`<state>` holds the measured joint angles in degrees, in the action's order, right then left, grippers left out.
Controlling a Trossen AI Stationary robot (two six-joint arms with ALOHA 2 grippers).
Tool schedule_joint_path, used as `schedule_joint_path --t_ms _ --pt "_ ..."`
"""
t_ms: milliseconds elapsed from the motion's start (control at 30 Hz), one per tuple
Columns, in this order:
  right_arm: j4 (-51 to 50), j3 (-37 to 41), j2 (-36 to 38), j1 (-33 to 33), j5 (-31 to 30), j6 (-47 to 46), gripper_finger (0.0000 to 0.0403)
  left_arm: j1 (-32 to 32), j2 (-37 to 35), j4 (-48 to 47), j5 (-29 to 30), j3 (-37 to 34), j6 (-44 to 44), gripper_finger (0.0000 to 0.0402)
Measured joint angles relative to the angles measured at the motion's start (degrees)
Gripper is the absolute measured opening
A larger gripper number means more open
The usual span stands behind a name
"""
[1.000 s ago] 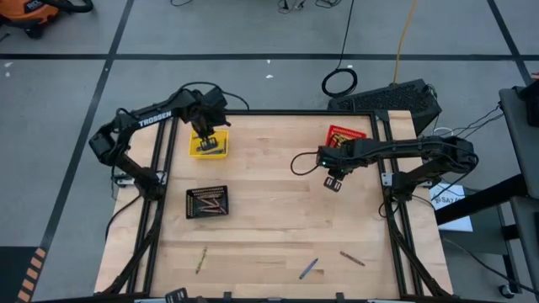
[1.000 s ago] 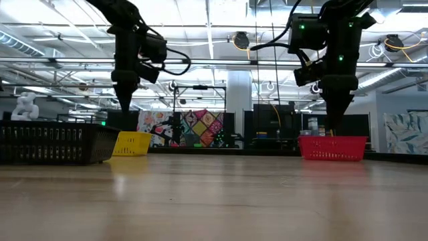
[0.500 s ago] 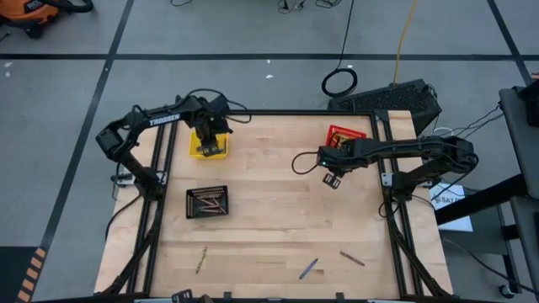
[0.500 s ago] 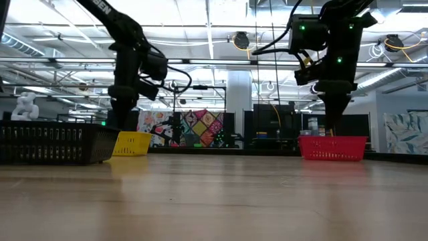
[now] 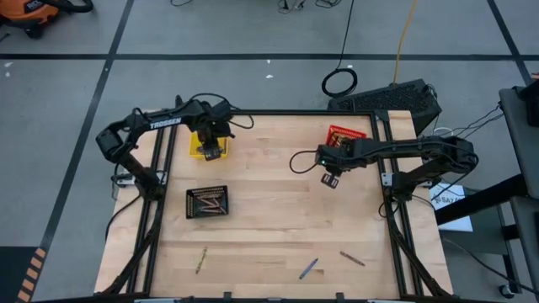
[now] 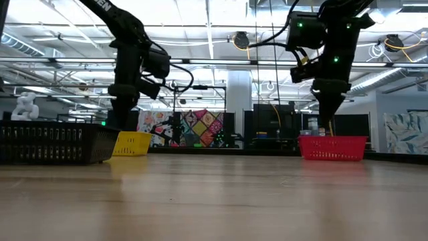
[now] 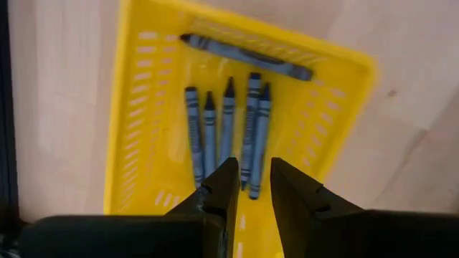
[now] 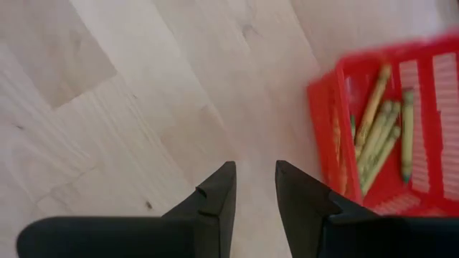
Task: Sort crayons
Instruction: Put the brown crayon into the black bin
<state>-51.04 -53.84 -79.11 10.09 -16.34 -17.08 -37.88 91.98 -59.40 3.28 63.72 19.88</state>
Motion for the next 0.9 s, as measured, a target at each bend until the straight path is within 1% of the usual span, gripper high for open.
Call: schedule_joint_path --t_ms 200,267,333,433,533,633,900 --pt "8.3 0.0 0.0 0.0 0.1 7.0 0.0086 6.6 -3.7 -0.6 1.1 0.3 -0.1 0.0075" --pt "10.3 0.0 0.0 0.0 0.1 7.6 0.0086 8.7 -5.4 -1.7 2.0 0.5 -0.5 0.0075" --pt "12.0 0.0 0.0 0.0 1.7 7.7 0.0086 10.8 -7.1 -2.6 3.3 0.5 -2.7 0.0075" --pt "15.4 0.0 0.0 0.0 4.7 7.4 0.0086 13.9 -9.8 -6.1 3.5 0.5 -6.3 0.0075" --pt "18.8 0.0 0.0 0.0 4.5 3.8 0.0086 17.3 -12.5 -7.8 3.5 0.5 -9.6 0.0075" --pt "20.0 0.0 0.0 -0.3 4.5 1.3 0.0086 21.0 -14.9 -8.2 3.5 0.6 -12.2 0.0075" --pt "20.0 0.0 0.0 -6.5 4.4 0.8 0.0087 29.6 -18.9 -10.6 3.1 0.6 -21.2 0.0075"
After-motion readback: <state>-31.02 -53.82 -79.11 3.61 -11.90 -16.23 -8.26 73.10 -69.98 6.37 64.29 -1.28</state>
